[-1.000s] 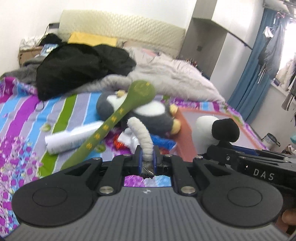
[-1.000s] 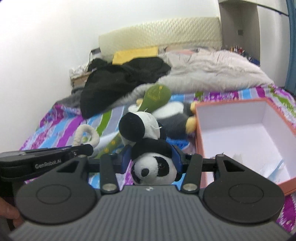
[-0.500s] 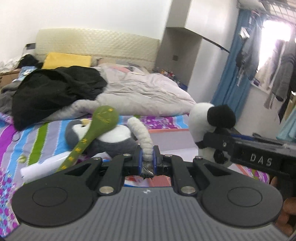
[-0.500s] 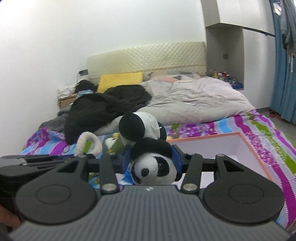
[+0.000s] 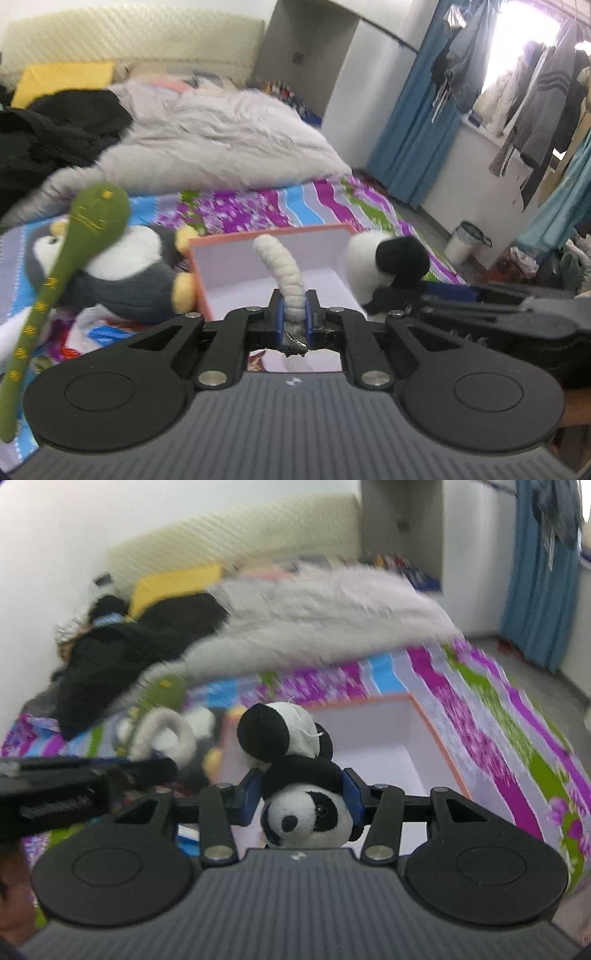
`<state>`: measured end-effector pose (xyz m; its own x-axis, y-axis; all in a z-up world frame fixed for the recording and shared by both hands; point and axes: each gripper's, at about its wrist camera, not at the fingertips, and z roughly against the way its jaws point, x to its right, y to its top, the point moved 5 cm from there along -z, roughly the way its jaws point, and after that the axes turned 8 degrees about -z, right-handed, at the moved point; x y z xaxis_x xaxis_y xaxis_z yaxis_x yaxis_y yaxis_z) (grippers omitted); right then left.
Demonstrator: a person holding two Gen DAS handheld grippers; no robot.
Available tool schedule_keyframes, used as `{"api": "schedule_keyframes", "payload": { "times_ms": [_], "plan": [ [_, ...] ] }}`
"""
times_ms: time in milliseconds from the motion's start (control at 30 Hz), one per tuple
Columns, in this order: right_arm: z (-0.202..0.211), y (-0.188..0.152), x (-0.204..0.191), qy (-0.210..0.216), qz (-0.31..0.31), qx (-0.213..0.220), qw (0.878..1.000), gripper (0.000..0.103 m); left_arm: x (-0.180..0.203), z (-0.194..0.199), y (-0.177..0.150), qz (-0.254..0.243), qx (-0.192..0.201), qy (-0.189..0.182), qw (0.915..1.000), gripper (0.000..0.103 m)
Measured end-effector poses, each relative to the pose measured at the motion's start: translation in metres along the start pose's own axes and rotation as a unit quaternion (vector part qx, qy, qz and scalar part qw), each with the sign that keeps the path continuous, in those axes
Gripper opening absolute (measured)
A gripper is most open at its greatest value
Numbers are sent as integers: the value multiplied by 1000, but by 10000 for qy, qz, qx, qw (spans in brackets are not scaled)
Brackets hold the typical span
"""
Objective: Organize soft objects
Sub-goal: 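Open both tools over the orange box to drop the panda and rope ring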
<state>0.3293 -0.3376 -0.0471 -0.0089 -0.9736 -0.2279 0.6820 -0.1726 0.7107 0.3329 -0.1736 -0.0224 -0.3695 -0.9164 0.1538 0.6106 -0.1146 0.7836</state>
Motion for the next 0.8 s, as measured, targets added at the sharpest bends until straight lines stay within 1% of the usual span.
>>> {"api": "schedule_keyframes", "payload": {
  "times_ms": [100,200,233,367,467,567,700,800],
  "plan": [
    [-26,-4,26,-187,-186,-417,9988,51,6,-32,9,7,-281,-129,9995,13],
    [-47,-10,46,-302,-357,-823,9955,51,11,-64,12,8,-674,-226,9975,13],
    [-52,-13,52,-352,-422,-939,9941,51,13,-72,12,22,-796,-309,9963,13],
    [-70,-22,70,-518,-569,-1296,9886,51,21,-110,3,39,-1352,-395,9900,13],
    [-77,-26,77,-611,-545,-1427,9864,51,31,-128,-7,-46,-1628,-477,9855,13],
    [-78,-28,83,-591,-672,-1483,9849,51,36,-141,-15,-82,-1796,-438,9827,14],
    [-76,-28,84,-515,-743,-1524,9842,52,42,-147,-17,-211,-1883,-457,9808,20],
    [-69,-24,80,-455,-692,-1374,9871,52,43,-138,-14,-238,-1800,-448,9823,20]
  ]
}}
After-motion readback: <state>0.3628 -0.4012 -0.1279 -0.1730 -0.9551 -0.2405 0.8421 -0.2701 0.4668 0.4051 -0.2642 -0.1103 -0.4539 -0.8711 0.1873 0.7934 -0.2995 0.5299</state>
